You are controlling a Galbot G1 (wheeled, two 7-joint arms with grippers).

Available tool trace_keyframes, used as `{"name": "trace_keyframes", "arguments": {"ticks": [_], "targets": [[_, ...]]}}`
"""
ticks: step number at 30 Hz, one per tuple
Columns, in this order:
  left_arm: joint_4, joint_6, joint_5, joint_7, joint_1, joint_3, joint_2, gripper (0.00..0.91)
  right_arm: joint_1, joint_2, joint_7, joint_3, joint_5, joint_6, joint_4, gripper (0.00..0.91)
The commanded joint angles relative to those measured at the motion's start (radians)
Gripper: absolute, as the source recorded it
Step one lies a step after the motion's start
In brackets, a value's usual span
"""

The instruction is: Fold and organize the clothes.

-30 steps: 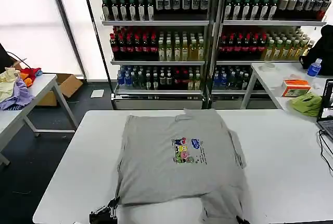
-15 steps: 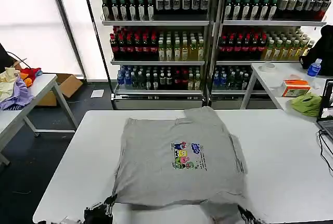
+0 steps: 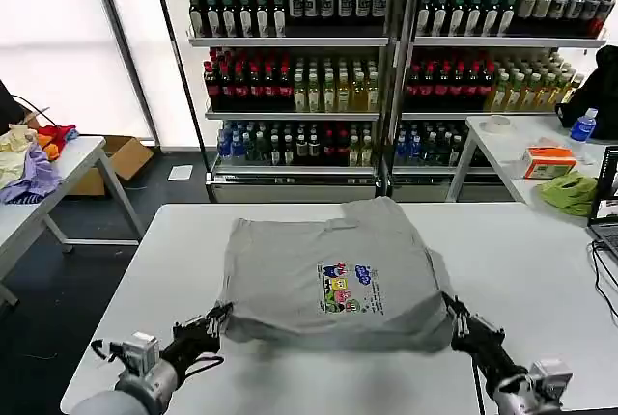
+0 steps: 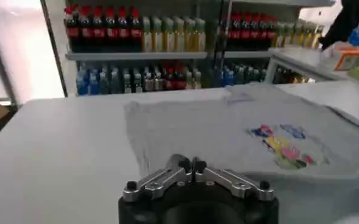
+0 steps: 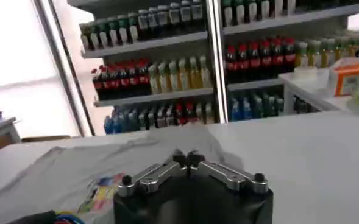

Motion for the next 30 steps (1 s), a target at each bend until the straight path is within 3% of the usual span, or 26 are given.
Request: {"name": "trace_keyframes", "arguments": {"ticks": [1,2,3,6,9,15,17,22,27,28,30], "targets": [[0.202,-0.006,-0.029,0.029,-0.249,0.094,-0.012,0.071,0.354,0.015,-0.013,-0.180,-0.083,-0.065,-0.325,0.907],[0.232,-0.009,-0.019,0.033,-0.266,0.115,-0.021,0.343,0.370,0.034,-0.012,-0.198,-0.095,-0.058,-0.344,0.907],[0.266,-0.015,0.001,0.038,-0.284,0.130,-0.031,0.907,0.375,0.036,-0.012,-0.203,-0.099,-0.057,-0.347,0.907],[0.306,-0.013,0.053,0.056,-0.285,0.133,-0.046,0.907,0.409,0.063,-0.001,-0.202,-0.119,-0.072,-0.387,0.907],[0.317,-0.012,0.065,0.057,-0.265,0.105,-0.054,0.907,0.372,0.041,0.013,-0.164,-0.085,-0.111,-0.323,0.907],[0.170,-0.009,0.093,0.020,-0.110,-0.021,-0.048,0.907,0.135,0.013,0.031,-0.034,-0.076,-0.148,-0.123,0.907],[0.115,-0.007,0.104,0.007,-0.028,-0.055,-0.050,0.907,0.007,0.025,0.051,-0.012,-0.119,-0.173,-0.063,0.907],[0.004,-0.014,0.113,-0.003,0.168,-0.099,-0.060,0.907,-0.095,0.077,0.102,-0.010,-0.189,-0.181,-0.037,0.907],[0.040,-0.018,0.128,0.000,0.180,-0.040,-0.108,0.907,-0.077,0.097,0.128,-0.030,-0.189,-0.188,-0.105,0.907],[0.053,-0.017,0.128,0.000,0.169,-0.030,-0.119,0.907,-0.069,0.096,0.128,-0.034,-0.186,-0.184,-0.115,0.766],[0.085,-0.019,0.146,0.010,0.146,-0.013,-0.131,0.907,-0.040,0.099,0.121,-0.058,-0.148,-0.178,-0.138,0.000]]}}
